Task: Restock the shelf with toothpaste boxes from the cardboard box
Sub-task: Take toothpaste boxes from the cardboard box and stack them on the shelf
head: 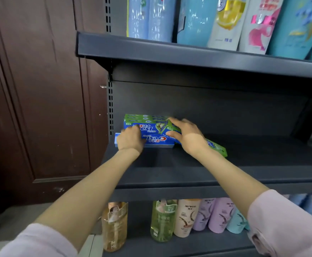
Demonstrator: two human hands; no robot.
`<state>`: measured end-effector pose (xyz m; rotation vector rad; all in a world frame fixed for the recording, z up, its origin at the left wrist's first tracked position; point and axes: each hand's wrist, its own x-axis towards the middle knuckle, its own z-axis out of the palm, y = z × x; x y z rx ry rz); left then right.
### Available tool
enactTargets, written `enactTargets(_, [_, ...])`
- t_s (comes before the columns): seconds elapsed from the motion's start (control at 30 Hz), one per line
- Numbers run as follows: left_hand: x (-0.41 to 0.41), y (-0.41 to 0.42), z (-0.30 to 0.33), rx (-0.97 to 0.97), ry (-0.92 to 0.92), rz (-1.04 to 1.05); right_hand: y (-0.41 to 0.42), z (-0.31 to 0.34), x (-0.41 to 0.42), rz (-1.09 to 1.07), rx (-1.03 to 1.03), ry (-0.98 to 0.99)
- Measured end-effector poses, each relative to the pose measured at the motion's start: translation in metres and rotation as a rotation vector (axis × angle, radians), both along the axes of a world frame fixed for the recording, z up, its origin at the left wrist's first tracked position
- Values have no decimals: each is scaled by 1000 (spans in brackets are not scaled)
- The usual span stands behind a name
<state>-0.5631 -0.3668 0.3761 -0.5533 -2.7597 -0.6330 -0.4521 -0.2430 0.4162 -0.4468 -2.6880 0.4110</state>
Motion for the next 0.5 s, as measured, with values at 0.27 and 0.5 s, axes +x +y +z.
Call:
enactTargets(0.27, [-27,-17,3,-131,-113,-215,-16,-5,-26,11,75,-79])
enactTargets(0.5, [-53,-29,-14,-82,21,-315,-16,-6,-30,-11,124,-86])
